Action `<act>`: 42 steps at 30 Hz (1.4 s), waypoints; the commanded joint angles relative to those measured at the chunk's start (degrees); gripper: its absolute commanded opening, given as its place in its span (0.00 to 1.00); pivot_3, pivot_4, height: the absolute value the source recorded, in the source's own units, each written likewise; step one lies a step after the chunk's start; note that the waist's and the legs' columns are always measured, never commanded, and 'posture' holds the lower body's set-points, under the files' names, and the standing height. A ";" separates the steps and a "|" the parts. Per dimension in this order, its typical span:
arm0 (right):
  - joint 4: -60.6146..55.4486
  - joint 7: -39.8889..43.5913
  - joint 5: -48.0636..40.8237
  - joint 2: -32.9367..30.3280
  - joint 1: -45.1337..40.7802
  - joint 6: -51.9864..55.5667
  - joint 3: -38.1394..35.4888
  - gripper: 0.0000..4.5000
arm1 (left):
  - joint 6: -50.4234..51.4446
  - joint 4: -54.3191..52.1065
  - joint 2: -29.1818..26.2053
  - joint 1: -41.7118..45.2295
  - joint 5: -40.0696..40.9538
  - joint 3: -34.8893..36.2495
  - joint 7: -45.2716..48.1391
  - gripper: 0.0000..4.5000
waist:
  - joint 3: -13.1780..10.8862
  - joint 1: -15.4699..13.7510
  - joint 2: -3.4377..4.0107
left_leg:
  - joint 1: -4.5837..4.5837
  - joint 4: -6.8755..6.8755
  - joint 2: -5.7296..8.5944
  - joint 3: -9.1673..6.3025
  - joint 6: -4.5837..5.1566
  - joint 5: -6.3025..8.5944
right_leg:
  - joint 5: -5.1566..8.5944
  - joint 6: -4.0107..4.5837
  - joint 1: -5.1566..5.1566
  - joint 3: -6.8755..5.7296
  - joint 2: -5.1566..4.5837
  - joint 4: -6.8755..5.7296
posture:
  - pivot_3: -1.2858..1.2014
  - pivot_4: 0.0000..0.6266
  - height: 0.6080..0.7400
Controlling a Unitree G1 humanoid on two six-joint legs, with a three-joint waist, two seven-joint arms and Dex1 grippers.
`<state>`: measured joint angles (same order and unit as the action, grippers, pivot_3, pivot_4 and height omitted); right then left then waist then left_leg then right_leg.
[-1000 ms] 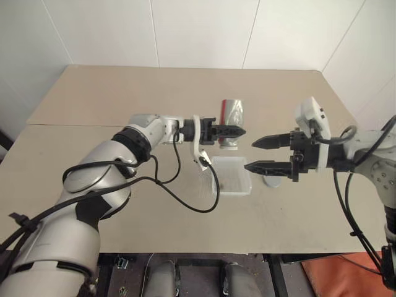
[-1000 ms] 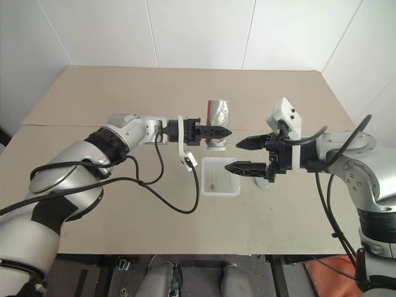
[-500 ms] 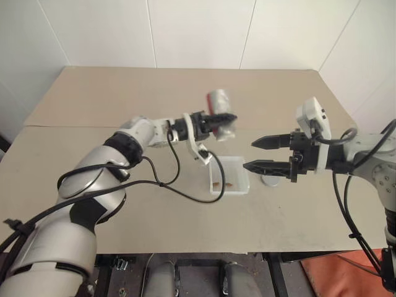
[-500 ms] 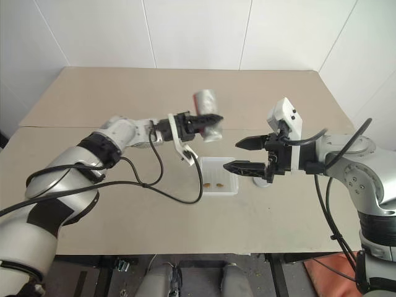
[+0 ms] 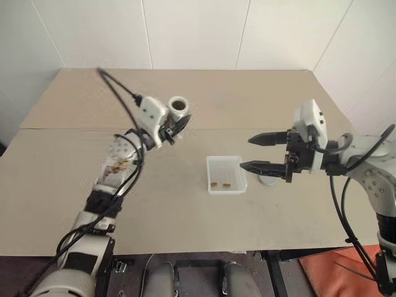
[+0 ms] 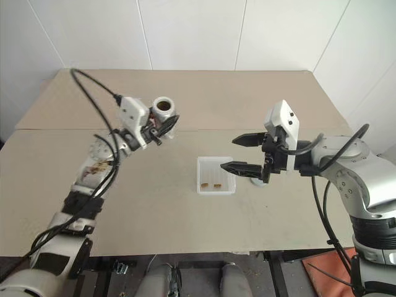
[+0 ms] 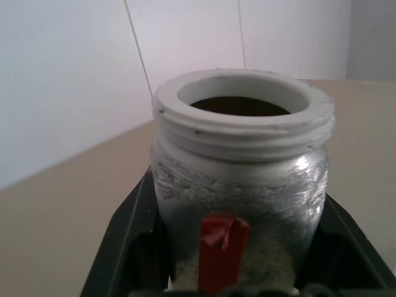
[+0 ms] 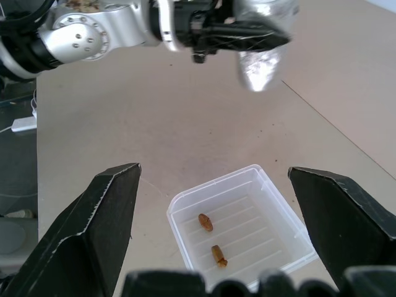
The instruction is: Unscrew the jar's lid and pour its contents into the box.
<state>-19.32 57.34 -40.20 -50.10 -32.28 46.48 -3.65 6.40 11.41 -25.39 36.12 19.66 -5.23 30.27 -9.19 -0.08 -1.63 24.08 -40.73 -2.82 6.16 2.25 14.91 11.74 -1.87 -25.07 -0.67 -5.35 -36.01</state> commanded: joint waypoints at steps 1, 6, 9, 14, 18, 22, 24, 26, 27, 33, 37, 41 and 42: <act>-0.98 0.13 0.34 -0.03 -0.13 -1.59 -0.89 0.99 | 0.75 -3.78 0.52 -4.56 0.22 2.66 0.42 0.44 | 0.00 -0.09 0.00 | -0.03 0.00 0.01 0.02 0.00 0.00 | 0.00 0.00 0.02 0.00 0.00 0.06 | 0.52 0.24 1.00; -1.10 0.29 0.44 -0.01 0.03 -1.46 -1.06 0.99 | -3.60 -2.74 4.47 -9.84 -1.04 3.76 0.36 0.44 | 0.00 -0.71 0.00 | -0.04 -0.01 0.02 0.03 0.01 0.01 | -0.02 0.03 0.03 -0.02 -0.02 0.03 | 0.52 0.24 1.00; -1.31 0.42 0.21 0.07 0.00 -1.19 -0.84 0.99 | -8.08 1.02 6.71 -10.79 -4.71 3.35 -1.24 0.44 | 0.00 -0.78 0.00 | -0.05 -0.03 0.05 0.03 0.03 0.02 | -0.03 0.05 0.06 -0.02 -0.05 0.04 | 0.52 0.24 1.00; -1.68 0.37 0.07 0.08 0.06 -0.94 -0.69 1.00 | -7.79 3.04 7.39 -11.57 -7.37 3.39 -1.50 0.63 | 0.02 -0.62 0.03 | -0.10 -0.02 0.04 0.02 0.03 0.02 | -0.04 0.06 0.07 0.00 -0.04 0.02 | 0.52 0.24 1.00; -1.71 0.21 0.02 0.14 0.01 -0.85 -0.73 1.00 | -7.88 2.63 6.95 -12.49 -8.19 3.97 -1.02 0.93 | 0.02 -0.61 0.03 | -0.11 -0.02 0.04 0.03 0.04 0.02 | -0.04 0.06 0.07 0.01 -0.04 0.01 | 0.52 0.24 1.00; -2.46 -0.26 -0.18 -0.08 0.70 -0.42 -1.20 1.00 | -4.21 -5.80 2.87 -17.81 -6.58 5.81 1.70 1.00 | 0.02 -0.28 0.03 | -0.11 -0.01 0.01 0.02 0.04 0.03 | -0.04 0.06 0.06 0.02 -0.03 0.03 | 0.52 0.24 1.00; -2.94 -0.50 -0.24 -0.47 1.55 -0.21 -1.72 1.00 | -0.62 -13.39 -1.81 -23.36 -4.05 7.93 5.32 1.00 | 0.02 0.19 0.03 | -0.11 0.03 -0.05 -0.02 0.05 0.03 | -0.03 0.07 0.02 0.07 -0.01 0.03 | 0.52 0.24 1.00; -3.29 -0.39 -0.33 -1.03 2.91 -0.33 -2.63 1.00 | 1.93 -20.80 -7.40 -29.40 -0.34 11.06 10.09 1.00 | 0.03 0.45 0.04 | -0.13 0.09 -0.10 -0.23 0.03 0.03 | -0.02 0.08 -0.04 0.11 0.00 0.02 | 0.52 0.24 1.00; -3.34 -0.26 -0.25 -1.37 3.75 -0.64 -3.16 1.00 | 3.34 -24.20 -10.28 -32.07 2.37 13.30 12.76 1.00 | 0.02 0.47 0.04 | -0.14 0.10 -0.08 -0.27 0.03 0.02 | -0.02 0.08 -0.04 0.11 -0.01 0.01 | 0.52 0.24 1.00; -2.01 2.84 3.51 -3.73 10.65 -7.77 -5.64 1.00 | 10.73 -33.85 -25.34 -38.59 18.06 29.89 26.88 1.00 | 0.02 -0.54 0.06 | -0.31 0.10 -0.07 -0.35 0.02 0.03 | 0.00 0.14 0.11 0.01 -0.13 0.03 | 0.52 0.24 1.00; 2.91 7.80 4.87 -4.70 14.37 -14.73 -8.96 1.00 | 14.18 -36.12 -30.83 -37.58 23.03 35.83 30.77 1.00 | 0.03 -0.54 0.09 | -0.40 0.08 -0.01 -0.27 0.01 0.02 | 0.04 0.15 0.19 0.07 -0.11 0.06 | 0.52 0.24 1.00; 6.16 10.13 7.00 -6.22 15.04 -18.05 -9.02 1.00 | 15.58 -37.13 -31.12 -37.83 24.50 36.93 31.28 1.00 | 0.02 -0.37 0.11 | -0.69 0.16 -0.05 0.13 0.01 0.02 | 0.07 0.18 0.36 0.10 -0.04 0.06 | 0.52 0.24 1.00; 6.14 10.60 6.94 -6.31 15.52 -18.55 -9.16 1.00 | 15.97 -37.39 -30.65 -38.16 24.81 36.75 31.20 1.00 | 0.02 -0.26 0.11 | -0.75 0.21 -0.08 0.19 -0.02 0.01 | 0.09 0.22 0.40 0.10 -0.01 0.06 | 0.52 0.24 1.00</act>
<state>-12.44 66.59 -33.31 -55.47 -16.96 30.23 -10.46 21.80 -24.25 -56.28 -2.04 42.99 30.37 61.41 -9.17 -0.34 -1.51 23.28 -40.46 -2.90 6.36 2.19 14.90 11.84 -1.63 -24.67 -0.57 -5.34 -35.95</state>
